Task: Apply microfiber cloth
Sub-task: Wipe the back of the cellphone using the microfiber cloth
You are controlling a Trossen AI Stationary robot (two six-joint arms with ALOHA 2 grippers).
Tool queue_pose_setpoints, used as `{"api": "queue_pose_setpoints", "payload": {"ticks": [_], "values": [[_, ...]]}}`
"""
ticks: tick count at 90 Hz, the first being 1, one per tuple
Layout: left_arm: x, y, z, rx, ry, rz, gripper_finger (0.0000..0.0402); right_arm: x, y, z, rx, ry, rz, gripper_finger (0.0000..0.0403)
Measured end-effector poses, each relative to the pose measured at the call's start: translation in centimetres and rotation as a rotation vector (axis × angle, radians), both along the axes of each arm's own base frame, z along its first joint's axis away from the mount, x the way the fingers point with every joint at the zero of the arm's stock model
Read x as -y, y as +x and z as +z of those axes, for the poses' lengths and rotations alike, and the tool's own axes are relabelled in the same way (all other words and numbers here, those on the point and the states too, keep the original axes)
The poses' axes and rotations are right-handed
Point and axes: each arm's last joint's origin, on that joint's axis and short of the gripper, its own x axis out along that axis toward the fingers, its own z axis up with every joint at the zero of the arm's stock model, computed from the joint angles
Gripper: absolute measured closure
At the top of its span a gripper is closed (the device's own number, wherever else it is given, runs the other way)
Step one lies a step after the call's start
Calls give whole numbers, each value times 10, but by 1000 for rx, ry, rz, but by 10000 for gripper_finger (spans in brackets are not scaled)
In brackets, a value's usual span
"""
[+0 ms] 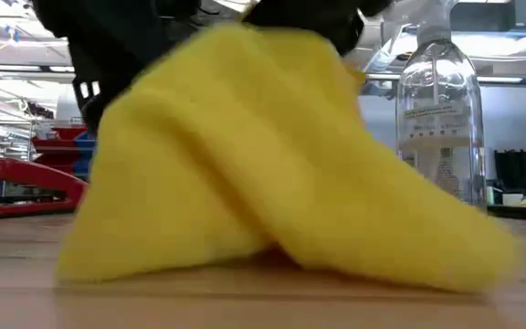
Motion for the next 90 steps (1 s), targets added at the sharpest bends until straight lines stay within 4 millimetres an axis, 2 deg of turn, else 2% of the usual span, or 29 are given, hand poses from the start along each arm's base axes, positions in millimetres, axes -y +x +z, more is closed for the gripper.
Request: {"api": "queue_pose_setpoints", "payload": {"ticks": [8, 26, 34, 46, 63, 71, 80, 90], "values": [[0, 0, 0, 7, 5, 5, 395, 0, -1, 2, -4, 8, 10, 403], [0, 1, 3, 26, 2, 12, 395, 13, -11, 38, 66, -52, -57, 403], [0, 1, 3, 25, 1, 12, 395, 18, -13, 49, 95, -64, -83, 403], [0, 1, 2, 16, 5, 9, 395, 18, -12, 47, 95, -46, -84, 403], [0, 0, -1, -1, 6, 3, 395, 3, -2, 13, 40, 7, -22, 403], [0, 0, 1, 10, 10, 10, 395, 0, -1, 6, 12, 18, 9, 403], [-1, 0, 2, 20, 12, 20, 395, 4, -3, 15, 25, 15, 0, 403], [0, 1, 3, 29, 5, 18, 395, 12, -9, 40, 97, -41, -53, 403]]}}
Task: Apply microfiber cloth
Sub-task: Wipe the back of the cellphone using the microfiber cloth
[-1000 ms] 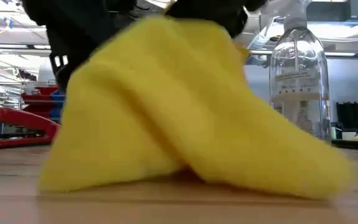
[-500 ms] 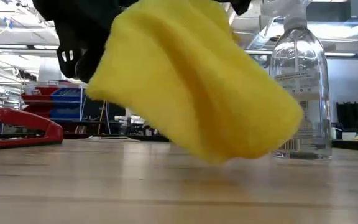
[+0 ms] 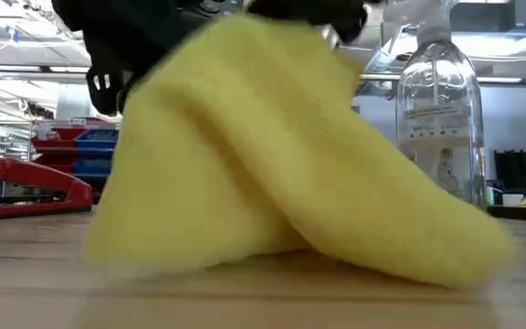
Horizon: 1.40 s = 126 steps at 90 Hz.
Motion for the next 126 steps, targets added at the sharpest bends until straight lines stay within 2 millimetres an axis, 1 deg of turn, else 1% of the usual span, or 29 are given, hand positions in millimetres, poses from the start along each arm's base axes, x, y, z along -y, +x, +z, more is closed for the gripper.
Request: {"api": "queue_pose_setpoints", "payload": {"ticks": [9, 16, 28, 38, 44, 51, 62, 73, 87, 95, 104, 111, 118, 126], "values": [[1, -1, 0, -5, -3, -5, 395, 9, -3, 20, 64, -25, -64, 403], [2, -1, 0, -9, -6, -11, 395, 13, -3, 21, 64, -27, -75, 403], [2, -2, -1, -19, -8, -20, 395, 8, 2, 5, 38, -7, -87, 403], [3, -4, -4, -42, -9, -30, 395, -4, 2, -12, 17, 25, -91, 403], [3, -5, -5, -53, -6, -35, 395, -8, 1, -17, 2, 23, -84, 403], [6, -6, -5, -54, -9, -46, 395, -11, 0, -18, -2, 21, -76, 403], [7, -7, -5, -47, 1, -36, 395, -7, -1, -12, -6, 11, -56, 403], [8, -7, -3, -34, 0, -21, 395, -1, 0, -4, 12, 37, -66, 403], [8, -8, -3, -41, -8, -11, 395, -1, -6, -5, -26, 7, -82, 403], [7, -10, -5, -74, -12, 13, 395, -4, -16, 2, -44, -12, -80, 403], [4, -15, -9, -142, -5, 65, 395, -8, -30, 19, -35, -2, -46, 403], [3, -16, -10, -152, -1, 94, 395, -11, -37, 29, -36, 45, 13, 403], [4, -14, -9, -130, -10, 109, 395, -17, -40, 31, -50, 102, 76, 403], [3, -10, -6, -74, -20, 128, 395, -21, -36, 28, -48, 151, 128, 403]]}}
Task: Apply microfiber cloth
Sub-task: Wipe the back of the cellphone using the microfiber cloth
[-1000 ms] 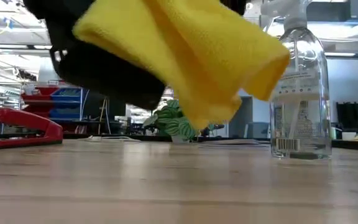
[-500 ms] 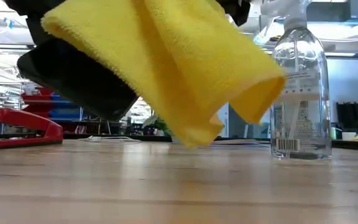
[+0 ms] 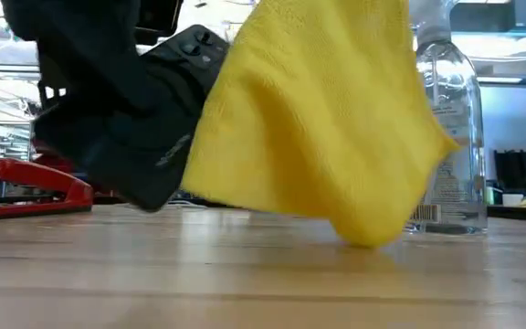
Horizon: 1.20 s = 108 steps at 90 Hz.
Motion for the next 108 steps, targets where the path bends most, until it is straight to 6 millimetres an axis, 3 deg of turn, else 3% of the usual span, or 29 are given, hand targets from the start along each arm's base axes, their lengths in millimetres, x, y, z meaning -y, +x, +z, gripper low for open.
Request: {"api": "queue_pose_setpoints", "payload": {"ticks": [18, 42, 52, 74, 92, 108], "values": [[2, 12, 12, 163, -22, -41, 395, 1, 20, -21, 12, 7, -18, 403], [3, 14, 14, 189, -33, -41, 395, 27, 40, -16, 76, 13, -64, 403], [4, 14, 14, 194, -39, -42, 395, 24, 38, -17, 55, 10, -18, 403], [4, 16, 18, 245, -34, -29, 395, -3, 37, -43, 21, 22, 44, 403], [2, 18, 18, 259, -14, -5, 395, 4, 44, -38, 116, 69, -116, 403], [0, 18, 18, 261, -4, 14, 395, 12, 48, -36, 128, 78, -137, 403]]}}
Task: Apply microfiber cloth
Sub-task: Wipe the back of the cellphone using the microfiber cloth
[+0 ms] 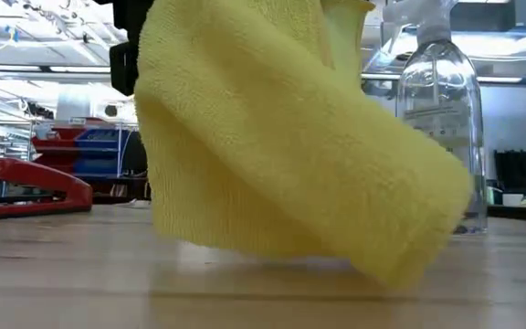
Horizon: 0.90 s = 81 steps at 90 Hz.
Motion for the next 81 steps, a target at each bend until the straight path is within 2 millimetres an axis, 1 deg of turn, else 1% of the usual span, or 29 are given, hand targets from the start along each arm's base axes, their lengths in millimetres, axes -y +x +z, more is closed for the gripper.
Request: {"api": "queue_pose_setpoints", "payload": {"ticks": [11, 25, 33, 40, 48, 58, 71, 81], "values": [[-1, 0, 0, -2, 0, 1, 395, -2, -3, -4, -43, -21, 4, 403], [-1, 1, -2, -10, -1, -5, 395, -6, -17, -15, -176, -43, -41, 403], [0, 0, -2, -16, -2, -10, 395, -9, -20, -18, -196, -53, -42, 403], [0, 0, -2, -15, -1, -11, 395, -9, -19, -15, -163, -48, -27, 403], [1, -1, -1, -12, -4, -21, 395, -8, -11, -8, -82, -38, 1, 403], [2, -1, 1, -6, -8, -25, 395, -1, 0, 1, 9, -20, 6, 403], [1, -2, -1, -16, 0, -17, 395, 9, 5, 0, 1, -13, -2, 403], [1, -1, -2, -17, -2, -14, 395, 9, 2, -3, -65, -19, 8, 403]]}}
